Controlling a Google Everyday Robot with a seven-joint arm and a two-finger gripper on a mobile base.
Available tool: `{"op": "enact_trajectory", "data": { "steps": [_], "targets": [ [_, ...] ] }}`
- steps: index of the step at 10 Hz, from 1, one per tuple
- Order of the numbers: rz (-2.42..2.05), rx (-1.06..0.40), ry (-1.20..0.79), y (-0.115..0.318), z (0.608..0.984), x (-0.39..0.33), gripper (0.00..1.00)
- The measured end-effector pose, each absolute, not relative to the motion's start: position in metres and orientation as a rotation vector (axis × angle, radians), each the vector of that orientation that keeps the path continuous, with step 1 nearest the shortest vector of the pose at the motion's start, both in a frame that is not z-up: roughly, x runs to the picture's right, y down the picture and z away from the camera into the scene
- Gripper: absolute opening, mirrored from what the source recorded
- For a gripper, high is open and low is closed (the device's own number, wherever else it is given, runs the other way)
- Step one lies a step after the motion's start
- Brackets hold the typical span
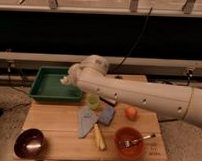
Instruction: Wipe tray with brush
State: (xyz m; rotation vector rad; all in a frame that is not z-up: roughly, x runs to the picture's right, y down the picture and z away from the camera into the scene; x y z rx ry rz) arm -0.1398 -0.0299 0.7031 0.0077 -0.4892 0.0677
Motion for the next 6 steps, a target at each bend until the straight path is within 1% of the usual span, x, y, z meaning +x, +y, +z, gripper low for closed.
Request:
{"op": "enact_trajectory", "data": {
  "steps": [4, 6],
  "targets": [
    [0.042, -0.032, -0.518, -0.008, 0.734, -0.159, 0.07],
    [0.033, -0.04, -0.522, -0.004, 0.753, -0.16, 0.07]
  ]
}}
